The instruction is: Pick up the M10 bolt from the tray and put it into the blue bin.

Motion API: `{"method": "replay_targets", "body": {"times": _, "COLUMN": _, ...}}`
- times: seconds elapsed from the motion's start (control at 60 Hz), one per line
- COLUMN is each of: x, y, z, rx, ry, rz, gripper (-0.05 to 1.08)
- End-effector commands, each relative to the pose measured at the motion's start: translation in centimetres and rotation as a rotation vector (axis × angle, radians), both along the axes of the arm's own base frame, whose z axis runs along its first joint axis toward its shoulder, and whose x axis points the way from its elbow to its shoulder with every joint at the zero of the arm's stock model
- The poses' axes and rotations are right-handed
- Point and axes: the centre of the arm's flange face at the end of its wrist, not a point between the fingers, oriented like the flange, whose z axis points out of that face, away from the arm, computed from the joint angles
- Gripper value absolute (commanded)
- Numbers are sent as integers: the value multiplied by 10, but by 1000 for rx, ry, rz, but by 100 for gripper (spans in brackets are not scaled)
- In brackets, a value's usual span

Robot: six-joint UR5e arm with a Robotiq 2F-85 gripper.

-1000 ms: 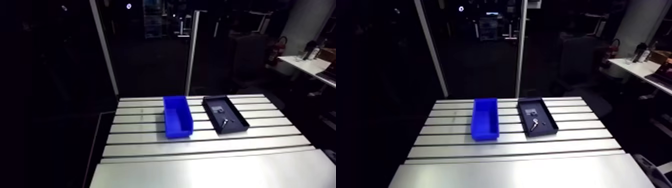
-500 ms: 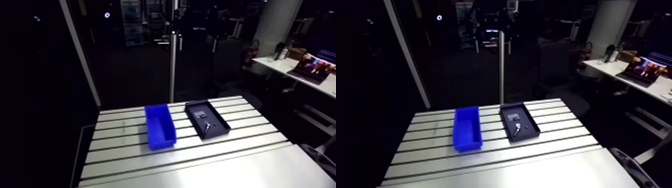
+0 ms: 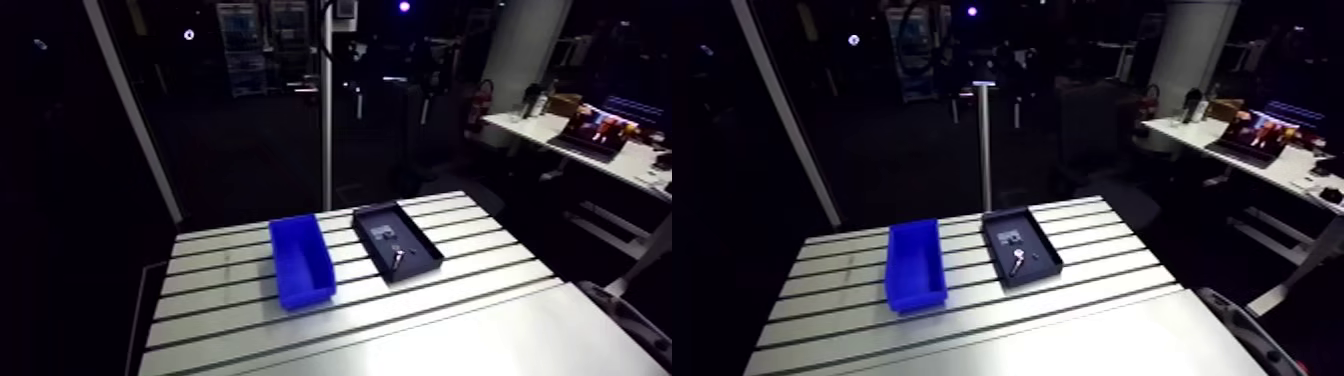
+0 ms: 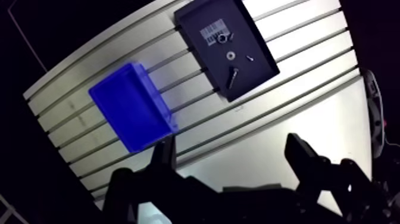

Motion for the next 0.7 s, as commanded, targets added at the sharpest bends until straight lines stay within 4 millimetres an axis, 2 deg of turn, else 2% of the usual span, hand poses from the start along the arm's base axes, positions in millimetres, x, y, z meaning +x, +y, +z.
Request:
{"method": "replay_targets", "body": {"times": 0.017, "x": -1, "y": 10, "z": -16, "rx": 6, "ry": 27, "rz": -52, "gripper": 1}}
{"method": "replay_targets", "body": {"times": 0.25, "x": 3, "y": 28, "z": -40, "rx": 2, "ry": 27, "rz": -127, "gripper": 1}}
{"method": "replay_targets", "body": {"times": 0.433, "x": 5, "y": 31, "z": -55, "rx": 2, "ry": 31, "rz": -139, "gripper": 1}}
{"method": "replay_targets", "body": {"times": 0.517, "x": 6, "y": 38, "z": -69, "rx": 0, "ry": 20, "rz": -172, "gripper": 1}}
{"method": "replay_targets", "body": {"times": 0.7, "x": 6, "y": 39, "z": -94, "rx": -4, "ry": 2, "rz": -180, "gripper": 1}}
